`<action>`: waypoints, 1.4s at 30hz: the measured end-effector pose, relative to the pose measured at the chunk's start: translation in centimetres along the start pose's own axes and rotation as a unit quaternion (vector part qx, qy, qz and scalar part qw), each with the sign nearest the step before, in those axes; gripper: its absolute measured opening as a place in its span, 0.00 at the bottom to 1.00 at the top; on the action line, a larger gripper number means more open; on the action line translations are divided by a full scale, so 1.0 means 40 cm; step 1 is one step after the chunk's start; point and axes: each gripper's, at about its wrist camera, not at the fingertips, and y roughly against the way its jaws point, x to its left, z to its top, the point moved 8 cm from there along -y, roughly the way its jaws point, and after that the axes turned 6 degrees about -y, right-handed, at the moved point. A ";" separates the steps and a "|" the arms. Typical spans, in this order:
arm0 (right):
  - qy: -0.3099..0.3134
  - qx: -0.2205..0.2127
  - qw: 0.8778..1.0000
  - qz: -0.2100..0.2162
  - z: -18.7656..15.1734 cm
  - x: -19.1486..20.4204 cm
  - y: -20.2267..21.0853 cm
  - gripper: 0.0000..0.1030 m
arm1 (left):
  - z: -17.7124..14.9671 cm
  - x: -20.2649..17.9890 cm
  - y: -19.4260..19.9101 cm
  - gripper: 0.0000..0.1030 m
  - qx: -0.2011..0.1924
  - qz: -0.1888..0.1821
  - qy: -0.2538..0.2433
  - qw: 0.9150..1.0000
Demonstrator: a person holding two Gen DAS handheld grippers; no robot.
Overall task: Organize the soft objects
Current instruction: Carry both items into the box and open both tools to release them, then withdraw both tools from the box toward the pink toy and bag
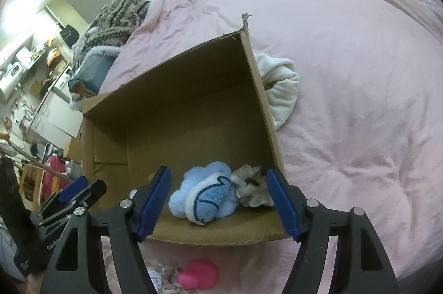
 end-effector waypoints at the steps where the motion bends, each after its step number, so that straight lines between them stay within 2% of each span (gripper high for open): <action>1: -0.002 0.000 1.000 0.001 0.000 0.000 0.000 0.73 | -0.001 0.000 0.000 0.69 0.001 0.001 0.000 1.000; 10: -0.002 0.002 1.000 0.001 -0.003 0.002 0.001 0.73 | -0.003 0.019 0.006 0.69 0.001 0.005 0.012 1.000; 17: -0.006 0.000 1.000 0.006 -0.006 0.007 0.011 0.73 | -0.010 0.029 0.035 0.69 -0.003 0.010 0.002 1.000; 31: 0.031 -0.001 0.999 0.010 -0.064 0.047 0.063 0.73 | -0.080 0.059 0.110 0.69 0.011 0.016 0.019 1.000; 42: 0.045 0.014 0.999 0.025 -0.141 0.079 0.092 0.73 | -0.132 0.071 0.155 0.69 0.027 0.018 0.031 0.999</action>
